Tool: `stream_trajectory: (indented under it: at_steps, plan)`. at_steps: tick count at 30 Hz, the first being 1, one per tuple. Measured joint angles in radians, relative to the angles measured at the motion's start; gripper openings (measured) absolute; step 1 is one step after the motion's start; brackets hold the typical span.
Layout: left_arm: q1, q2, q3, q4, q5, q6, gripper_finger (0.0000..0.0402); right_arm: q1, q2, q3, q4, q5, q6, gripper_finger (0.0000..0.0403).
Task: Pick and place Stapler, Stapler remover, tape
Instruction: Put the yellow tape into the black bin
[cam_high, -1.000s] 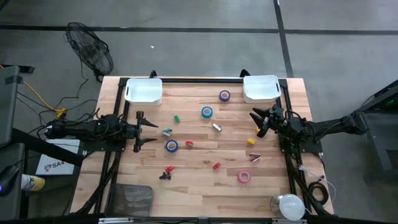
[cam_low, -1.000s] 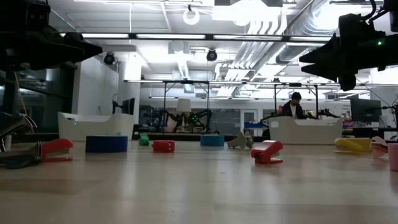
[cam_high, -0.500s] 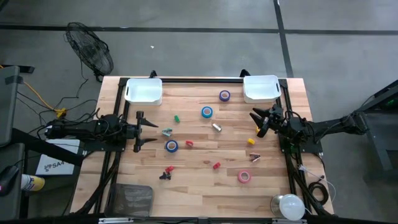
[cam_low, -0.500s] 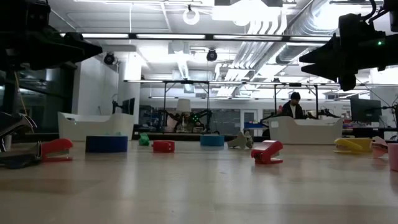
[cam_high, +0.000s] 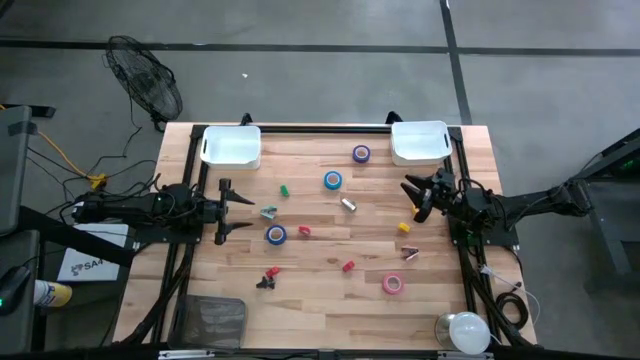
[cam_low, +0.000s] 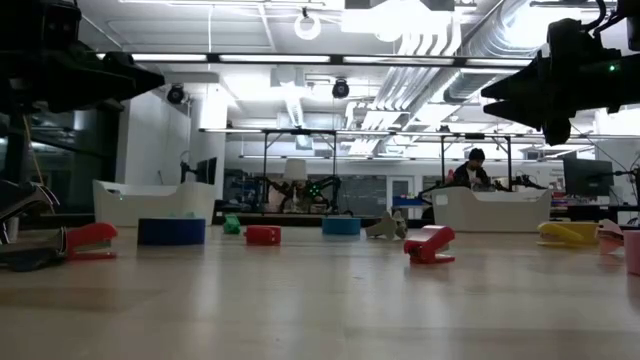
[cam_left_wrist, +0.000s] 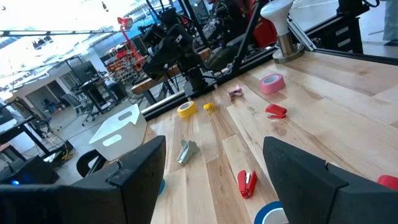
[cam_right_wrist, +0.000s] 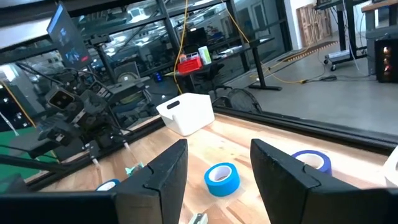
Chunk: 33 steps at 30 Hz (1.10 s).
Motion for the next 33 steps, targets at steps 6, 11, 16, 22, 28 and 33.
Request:
stream_trajectory:
  at_steps: [6,11,16,22,28,33]
  plan:
    - [0.000,0.000,0.000,0.000,0.000,0.000,0.0266,0.000,0.000,0.000,0.000,-0.034,-0.005,0.0167]
    - [0.000,0.000,0.000,0.000,0.000,0.000,0.0266,0.000,0.000,0.000,0.000,-0.036,-0.009,0.0167]
    - [0.000,0.000,0.000,0.000,0.000,0.000,0.0266,0.000,0.000,0.002,0.008,-0.034,-0.020,0.0167]
    - [0.000,0.000,0.000,0.000,0.000,0.000,0.0266,0.000,0.004,0.104,-0.102,-0.085,-0.120,0.0167]
    - [0.000,0.000,0.000,0.000,0.000,0.000,0.0266,-0.001,0.058,0.281,-0.341,-0.023,-0.181,0.0167]
    - [0.000,0.000,0.000,0.000,0.000,0.000,0.0266,-0.001,0.147,0.434,-0.580,0.067,-0.121,0.0167]
